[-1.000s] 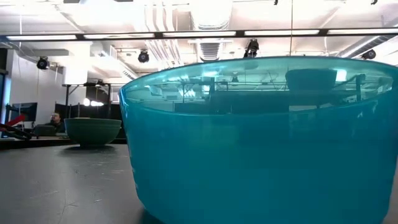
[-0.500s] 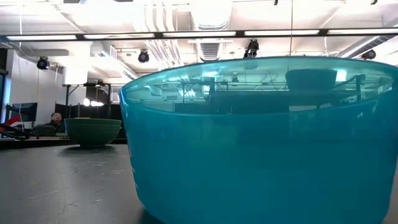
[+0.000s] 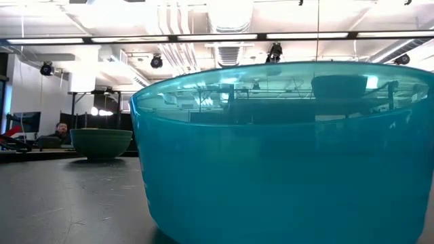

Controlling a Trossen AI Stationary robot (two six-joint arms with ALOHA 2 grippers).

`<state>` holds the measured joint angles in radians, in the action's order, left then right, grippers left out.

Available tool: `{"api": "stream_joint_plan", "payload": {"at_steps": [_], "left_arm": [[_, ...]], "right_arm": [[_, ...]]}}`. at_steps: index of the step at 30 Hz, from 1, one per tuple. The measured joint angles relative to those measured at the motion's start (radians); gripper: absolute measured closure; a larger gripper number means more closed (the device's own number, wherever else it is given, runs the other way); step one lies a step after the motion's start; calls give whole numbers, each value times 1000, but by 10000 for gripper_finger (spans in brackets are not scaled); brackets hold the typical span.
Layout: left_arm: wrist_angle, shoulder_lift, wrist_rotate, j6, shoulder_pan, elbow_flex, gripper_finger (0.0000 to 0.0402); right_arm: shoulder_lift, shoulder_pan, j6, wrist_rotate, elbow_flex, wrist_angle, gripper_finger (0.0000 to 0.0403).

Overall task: Place and stack bowls onto a shelf
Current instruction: Stack the orange bowl on top of the blue bowl on the shelf

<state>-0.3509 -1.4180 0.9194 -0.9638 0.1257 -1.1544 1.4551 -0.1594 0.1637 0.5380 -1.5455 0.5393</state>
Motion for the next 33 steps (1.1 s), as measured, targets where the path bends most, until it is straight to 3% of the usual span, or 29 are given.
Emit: {"api": "stream_joint_plan", "payload": {"at_steps": [11,21,33], "left_arm": [[-76,-35,41,-1,0,-69,402],[-147,-34,41,-36,0,-83,402],[-146,-33,33,-120,-4,-89,402]], "right_arm": [[4,-2,54,13,0,4,324],[3,-2,1,16,0,3,350],[12,-2,10,19,0,-16,262]]}}
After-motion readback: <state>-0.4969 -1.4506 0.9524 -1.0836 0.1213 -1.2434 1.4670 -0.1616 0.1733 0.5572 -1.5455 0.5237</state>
